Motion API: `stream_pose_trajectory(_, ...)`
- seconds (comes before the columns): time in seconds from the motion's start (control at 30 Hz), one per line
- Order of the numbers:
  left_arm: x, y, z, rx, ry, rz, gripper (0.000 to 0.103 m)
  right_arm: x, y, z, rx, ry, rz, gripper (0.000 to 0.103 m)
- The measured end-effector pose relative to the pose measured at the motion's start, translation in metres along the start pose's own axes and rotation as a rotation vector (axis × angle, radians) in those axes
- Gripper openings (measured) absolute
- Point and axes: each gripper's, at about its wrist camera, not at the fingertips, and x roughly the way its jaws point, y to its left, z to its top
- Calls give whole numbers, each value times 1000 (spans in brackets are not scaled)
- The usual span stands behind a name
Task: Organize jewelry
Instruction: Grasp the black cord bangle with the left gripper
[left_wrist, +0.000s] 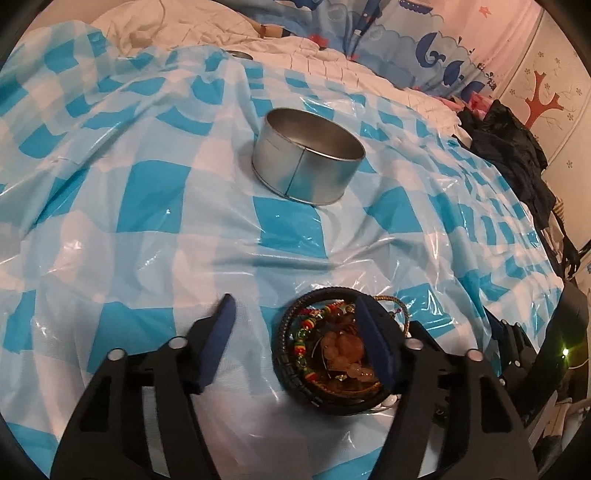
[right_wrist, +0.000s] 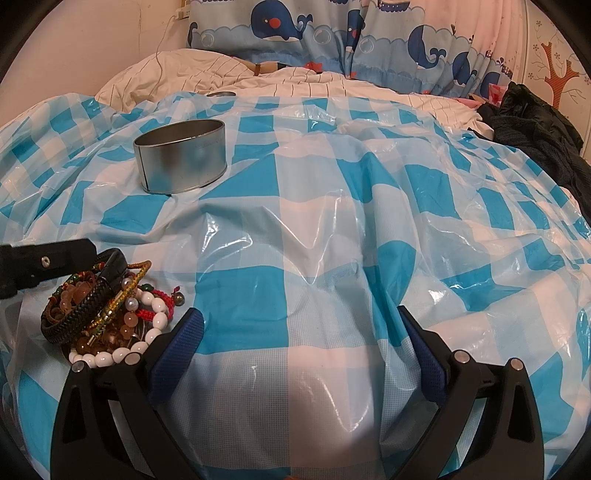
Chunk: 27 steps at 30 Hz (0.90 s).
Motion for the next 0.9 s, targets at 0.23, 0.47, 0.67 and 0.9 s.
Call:
stream_pose_trajectory(0.23, 4, 7, -4, -20, 35, -8, 12, 0, 0, 0, -1, 1, -1, 97)
stream_pose_trajectory(0.47, -17, 16, 1, -54, -45, -42, 10, 0, 0, 0, -1, 2, -1, 97)
stream_pose_trajectory(0.67, -15, 39, 5, -149, -18, -30, 11, 0, 0, 0, -1, 3, -2, 97)
stream_pose_trajectory(0.9, -11, 48, 12, -180, -39, -36, 37, 0, -2, -1, -1, 3, -2, 97)
